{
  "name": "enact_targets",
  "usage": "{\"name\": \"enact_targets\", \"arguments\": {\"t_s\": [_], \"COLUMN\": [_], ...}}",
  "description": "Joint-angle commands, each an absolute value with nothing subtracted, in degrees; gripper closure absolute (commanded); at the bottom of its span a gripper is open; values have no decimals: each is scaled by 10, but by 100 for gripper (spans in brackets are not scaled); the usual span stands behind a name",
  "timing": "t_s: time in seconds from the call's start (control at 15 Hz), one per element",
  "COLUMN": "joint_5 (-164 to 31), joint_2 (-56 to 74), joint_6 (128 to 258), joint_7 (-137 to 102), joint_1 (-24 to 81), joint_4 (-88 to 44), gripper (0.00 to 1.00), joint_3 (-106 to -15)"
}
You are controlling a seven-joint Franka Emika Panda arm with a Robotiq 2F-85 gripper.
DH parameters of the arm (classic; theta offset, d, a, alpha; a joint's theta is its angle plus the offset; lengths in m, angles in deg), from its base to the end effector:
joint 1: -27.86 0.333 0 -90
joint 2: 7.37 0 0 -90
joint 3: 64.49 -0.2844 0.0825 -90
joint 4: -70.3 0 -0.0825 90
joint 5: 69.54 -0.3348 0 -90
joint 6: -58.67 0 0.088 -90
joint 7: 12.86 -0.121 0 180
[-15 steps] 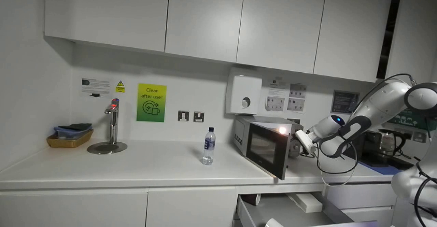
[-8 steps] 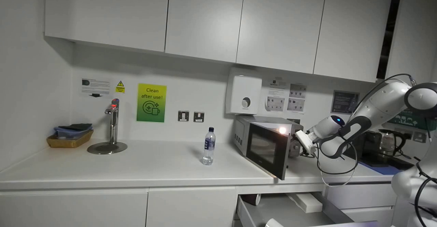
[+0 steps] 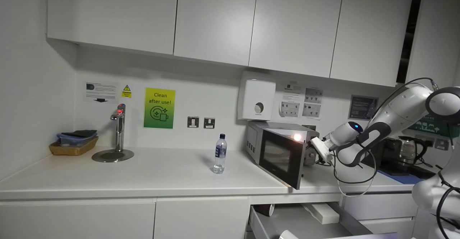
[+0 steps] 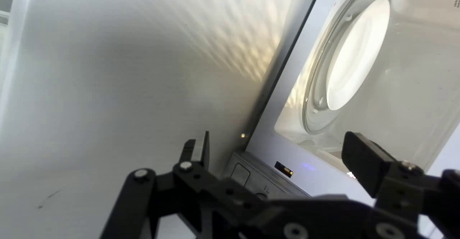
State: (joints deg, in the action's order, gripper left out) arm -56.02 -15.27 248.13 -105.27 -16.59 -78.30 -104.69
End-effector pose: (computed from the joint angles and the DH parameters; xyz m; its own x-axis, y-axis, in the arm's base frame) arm 0.4682 -0.0071 0.3863 0.0809 -0.9767 0.1986 -0.6865 -0.1991 -0.6994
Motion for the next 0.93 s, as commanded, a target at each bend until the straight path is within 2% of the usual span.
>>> {"name": "enact_targets", "arguments": {"t_s": [0.0, 0.53, 0.87], "joint_5": [-560, -558, -541], "joint_2": [-153, -150, -90], "joint_6": [2481, 2483, 2556], "joint_7": [-1053, -1050, -1037], "joint_1": [-166, -165, -153], "joint_4": [-783, -783, -770], "gripper": [0, 0, 0], "joint_3": [-1047, -1046, -1039]}}
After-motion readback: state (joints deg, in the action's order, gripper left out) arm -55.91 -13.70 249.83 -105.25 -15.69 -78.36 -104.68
